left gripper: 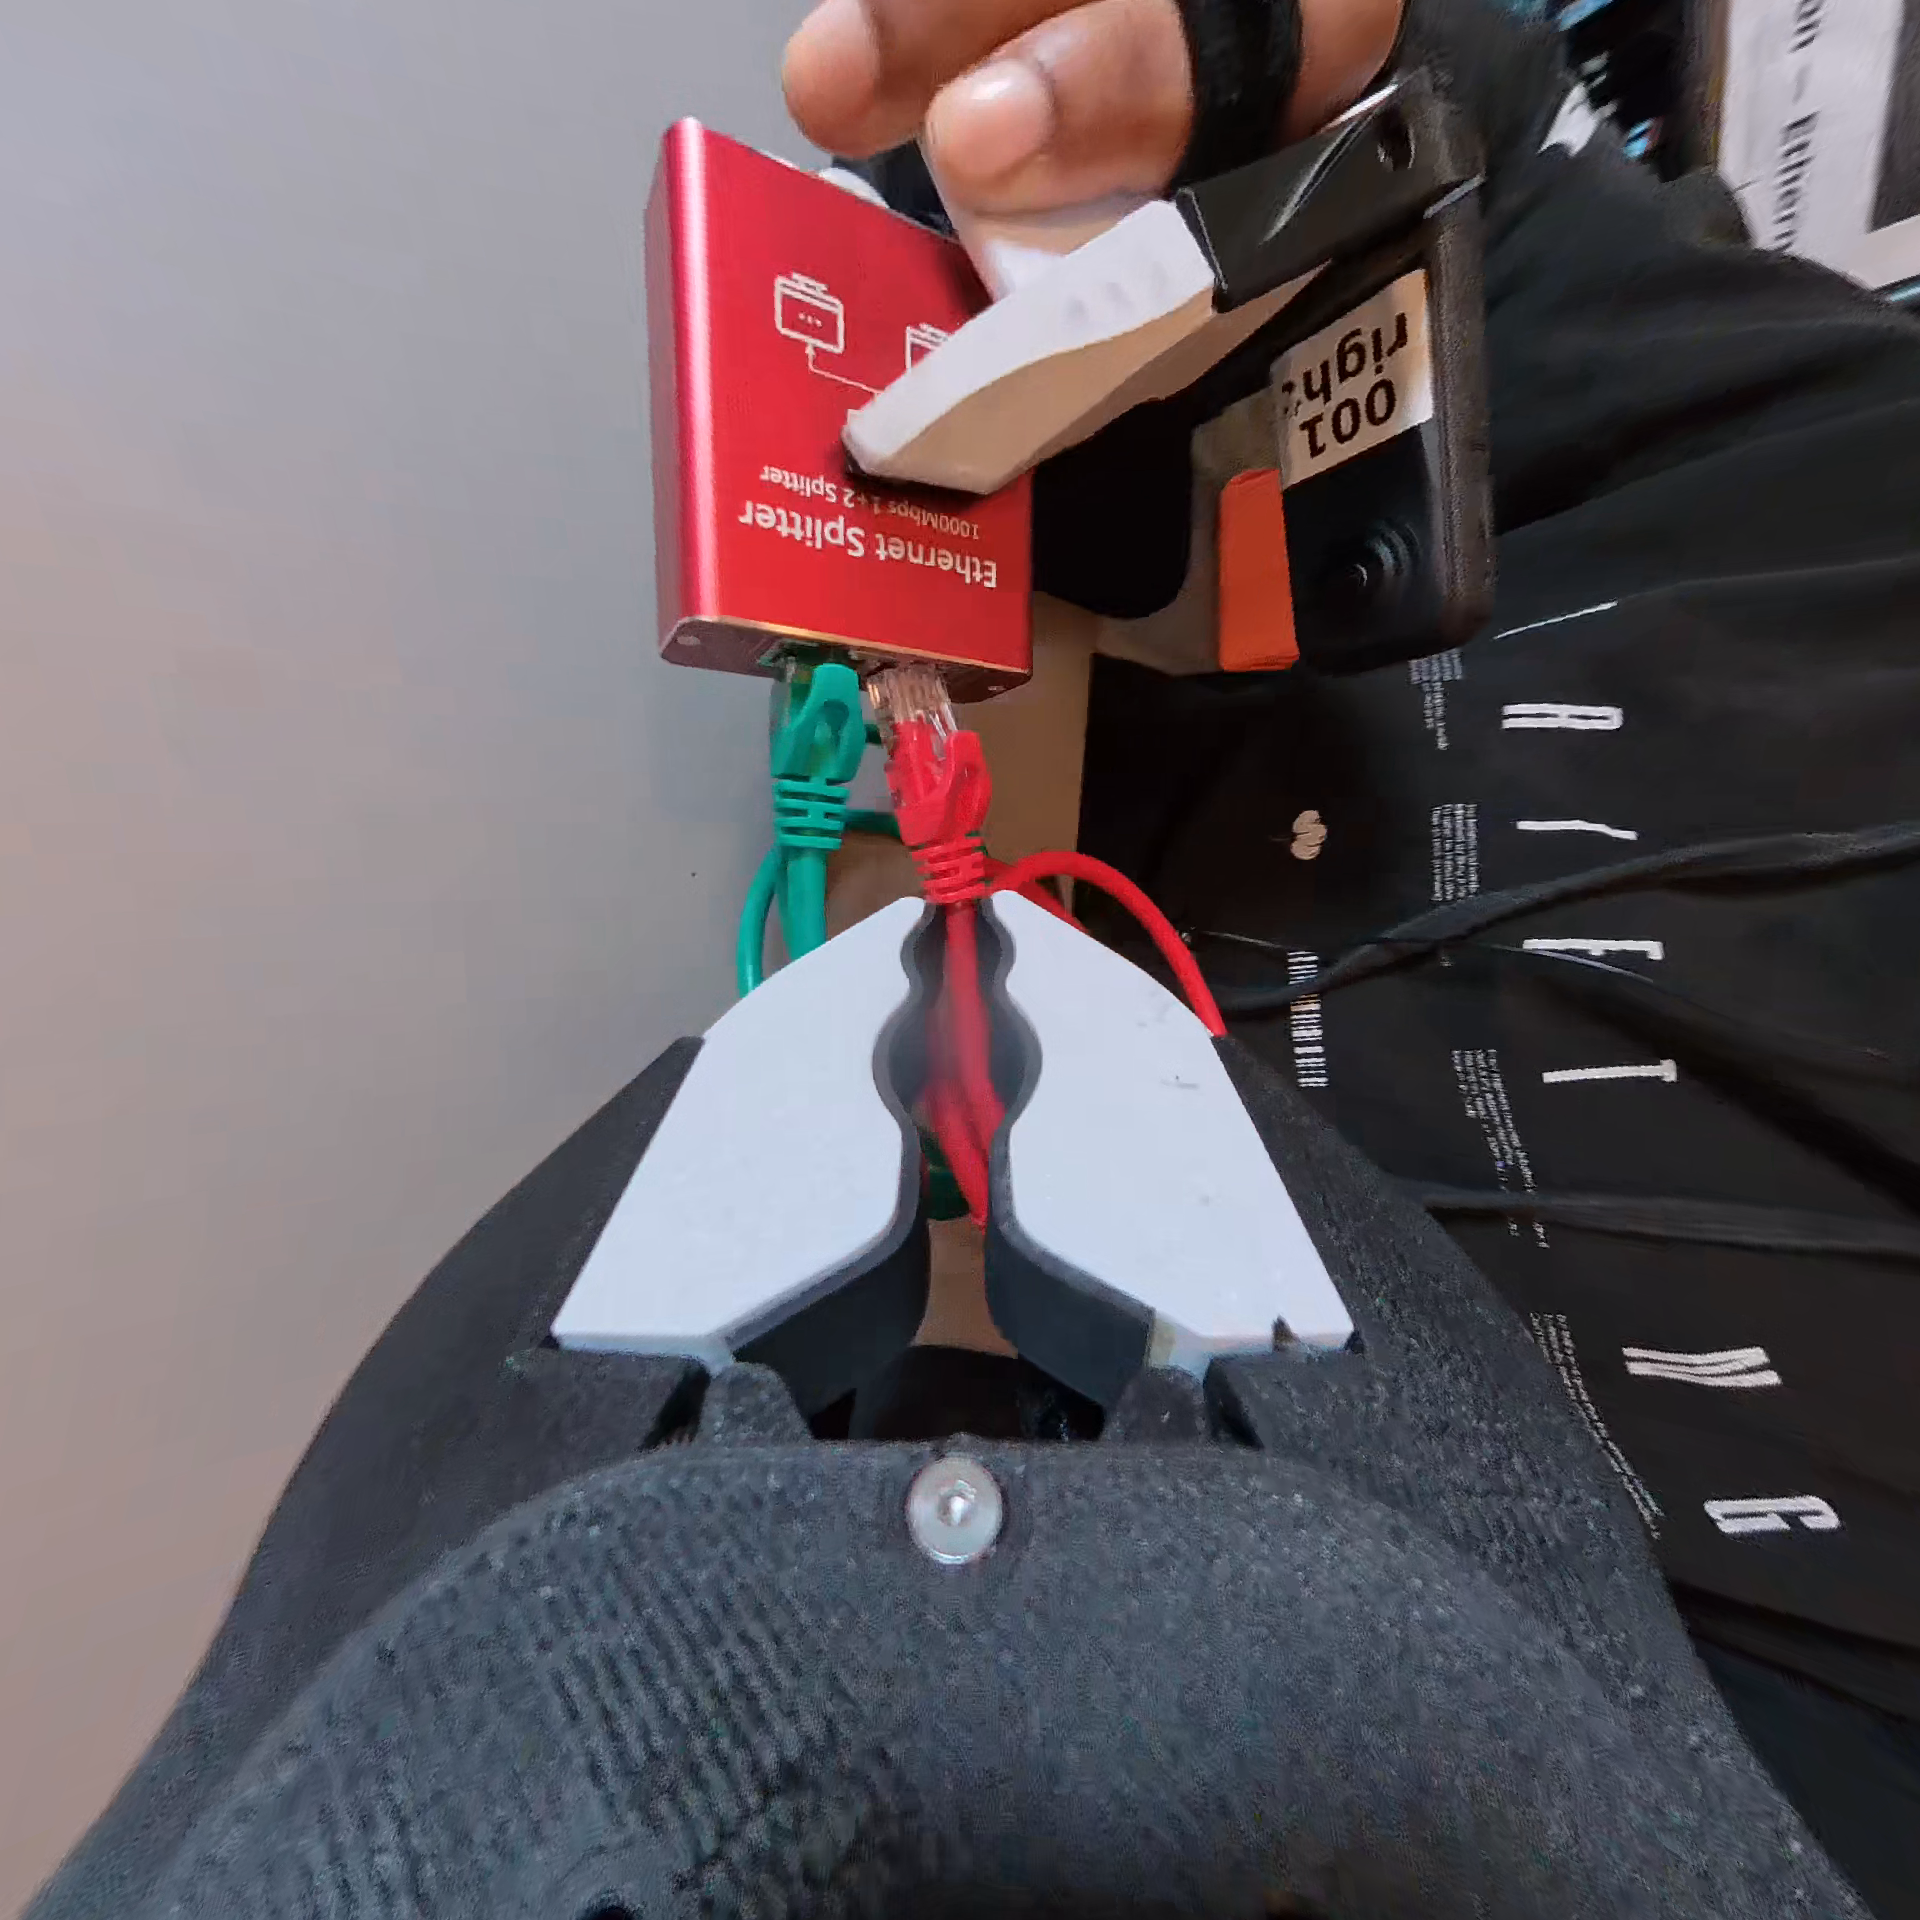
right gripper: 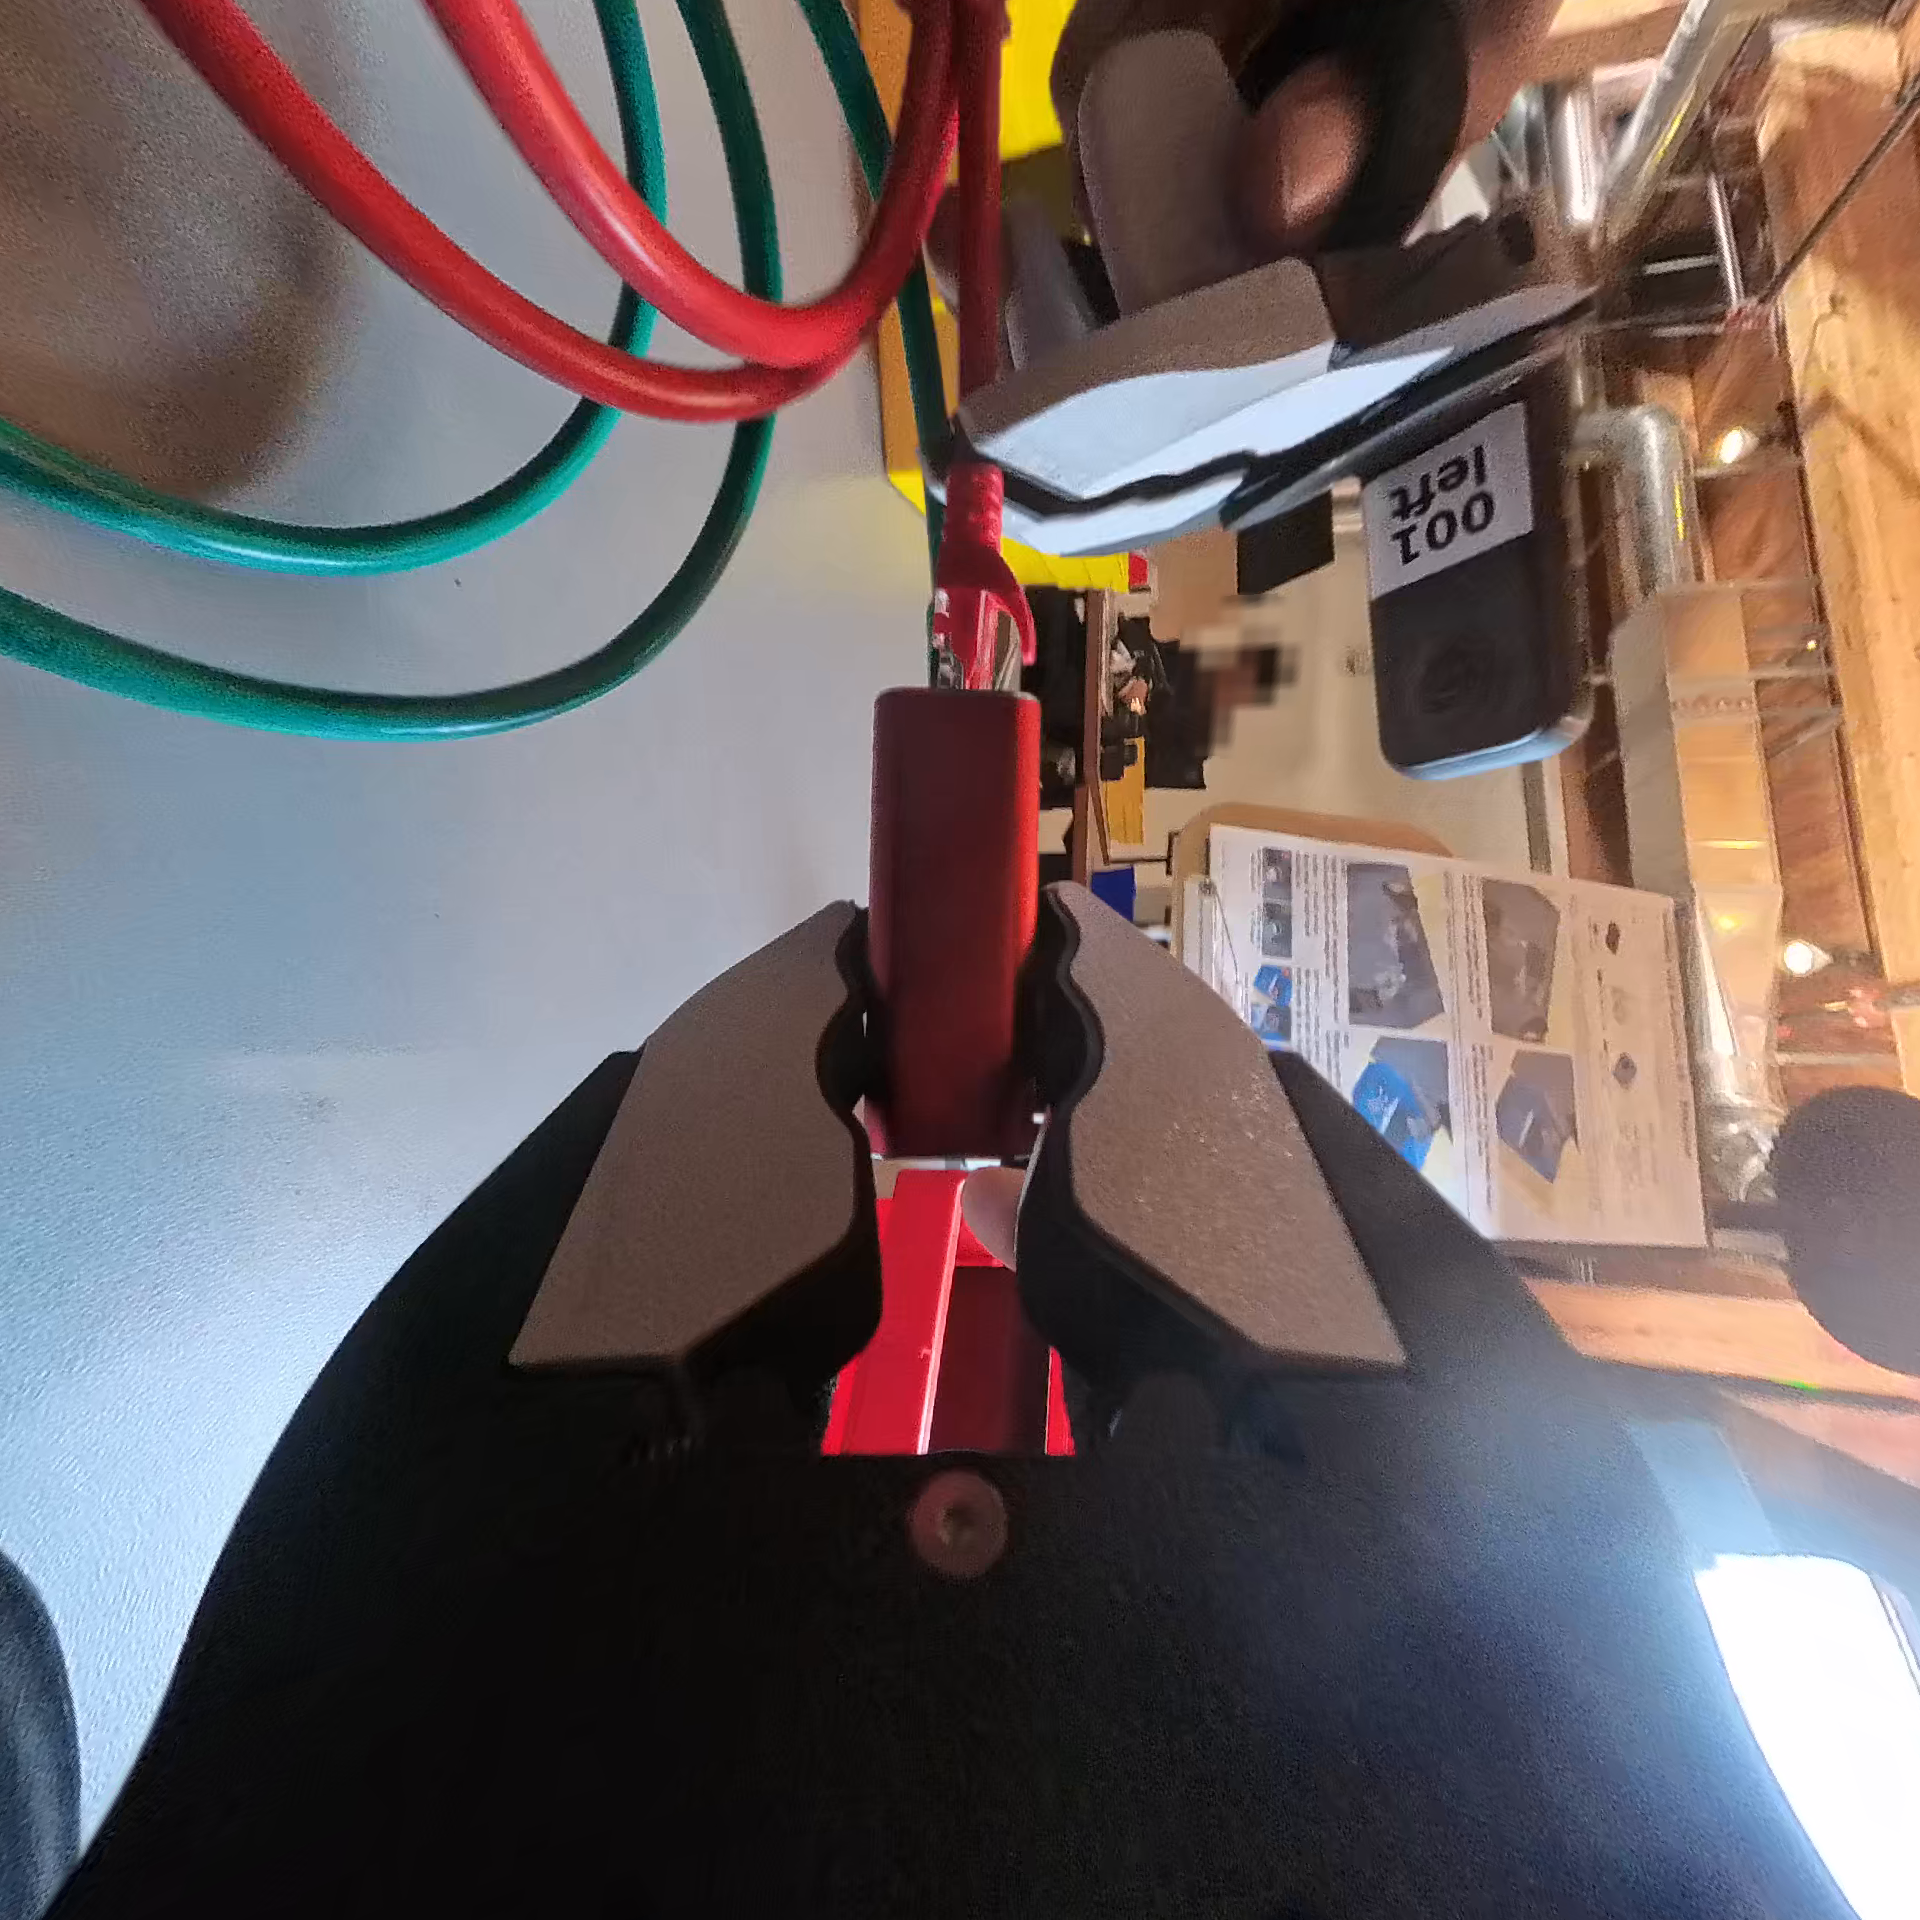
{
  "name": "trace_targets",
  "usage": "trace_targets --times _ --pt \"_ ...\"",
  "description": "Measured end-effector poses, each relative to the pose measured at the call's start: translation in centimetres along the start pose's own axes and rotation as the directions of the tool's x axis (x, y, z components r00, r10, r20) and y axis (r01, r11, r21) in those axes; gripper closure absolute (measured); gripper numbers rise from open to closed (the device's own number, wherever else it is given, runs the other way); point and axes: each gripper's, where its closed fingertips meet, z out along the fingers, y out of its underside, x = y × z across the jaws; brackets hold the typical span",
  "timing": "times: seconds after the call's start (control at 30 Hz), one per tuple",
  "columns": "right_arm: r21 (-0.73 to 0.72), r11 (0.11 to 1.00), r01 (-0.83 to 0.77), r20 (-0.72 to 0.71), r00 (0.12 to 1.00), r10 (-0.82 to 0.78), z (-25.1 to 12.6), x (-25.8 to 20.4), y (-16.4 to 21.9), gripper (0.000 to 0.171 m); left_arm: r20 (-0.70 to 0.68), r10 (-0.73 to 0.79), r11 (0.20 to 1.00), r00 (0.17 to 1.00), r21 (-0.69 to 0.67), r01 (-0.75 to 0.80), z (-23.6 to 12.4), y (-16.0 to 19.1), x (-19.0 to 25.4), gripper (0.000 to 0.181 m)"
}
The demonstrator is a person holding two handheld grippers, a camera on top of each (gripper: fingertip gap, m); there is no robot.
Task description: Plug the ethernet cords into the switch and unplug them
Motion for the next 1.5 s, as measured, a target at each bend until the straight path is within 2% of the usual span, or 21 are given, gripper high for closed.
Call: trace_targets --times 0.1,0.23,0.37,0.47,0.57,0.67,0.77,0.83,0.9,1.03,1.1,1.17,1.3,1.4,1.5 --pt "0.074 0.997 0.015 0.025 1.000 -0.017 -0.5 0.1 -1.6 0.144 -0.055 0.014 0.999 0.998 0.032 -0.012 -0.2 0.2 0.8 0.176" --pt "0.135 0.989 0.065 0.025 0.997 -0.069 -1.0 0.9 -3.4 0.144 -0.127 0.065 0.998 0.990 -0.006 -0.067 0.8 2.0 1.7 0.176" --pt "0.147 0.984 0.098 0.053 0.993 -0.106 -1.0 0.9 -3.8 0.144 -0.072 0.125 0.992 0.990 0.015 -0.124 0.7 2.2 1.4 0.176" --pt "0.127 0.987 0.102 0.061 0.992 -0.111 -0.7 0.8 -3.5 0.144 0.104 0.195 0.979 0.975 0.034 -0.199 0.5 2.0 0.2 0.176" --pt "0.110 0.991 0.079 0.076 0.993 -0.088 -0.3 0.2 -3.3 0.144 0.310 0.256 0.961 0.916 0.023 -0.276 0.7 2.1 -1.0 0.173" --pt "0.100 0.994 0.036 0.095 0.994 -0.045 -0.1 -0.4 -3.4 0.144 0.504 0.325 0.927 0.801 -0.001 -0.375 1.0 2.3 -1.9 0.168" --pt "0.084 0.996 -0.010 0.118 0.993 0.000 0.0 -0.8 -3.4 0.144 0.665 0.387 0.877 0.638 -0.051 -0.478 1.1 2.2 -2.5 0.164" --pt "0.083 0.996 -0.045 0.135 0.990 0.034 0.0 -1.0 -3.7 0.144 0.711 0.367 0.866 0.600 -0.026 -0.499 1.5 2.0 -2.4 0.162" --pt "0.064 0.996 -0.063 0.155 0.987 0.053 0.1 -1.3 -3.9 0.144 0.751 0.335 0.856 0.569 0.009 -0.517 1.6 1.7 -2.5 0.167" --pt "0.062 0.995 -0.080 0.169 0.983 0.069 -0.1 -1.5 -3.8 0.144 0.784 0.376 0.848 0.495 -0.076 -0.524 1.5 2.3 -3.1 0.169" --pt "0.079 0.995 -0.062 0.174 0.984 0.048 -0.3 -1.6 -4.0 0.144 0.737 0.451 0.828 0.503 -0.135 -0.544 1.9 2.8 -2.6 0.169" --pt "0.113 0.993 -0.034 0.172 0.985 0.014 -0.6 -1.5 -4.5 0.144 0.641 0.497 0.823 0.585 -0.136 -0.551 2.4 3.1 -1.5 0.169" --pt "0.140 0.990 0.020 0.145 0.989 -0.040 -0.7 -1.2 -5.5 0.144 0.498 0.450 0.884 0.741 -0.128 -0.450 2.1 3.4 -0.9 0.169" --pt "0.139 0.990 0.017 0.141 0.989 -0.036 -0.7 -1.2 -5.3 0.144 0.462 0.416 0.903 0.783 -0.110 -0.415 2.0 3.3 -0.8 0.169" --pt "0.113 0.994 -0.001 0.155 0.988 -0.017 -0.5 -1.9 -4.6 0.144 0.518 0.409 0.899 0.751 -0.090 -0.428 2.1 3.0 -1.8 0.169"
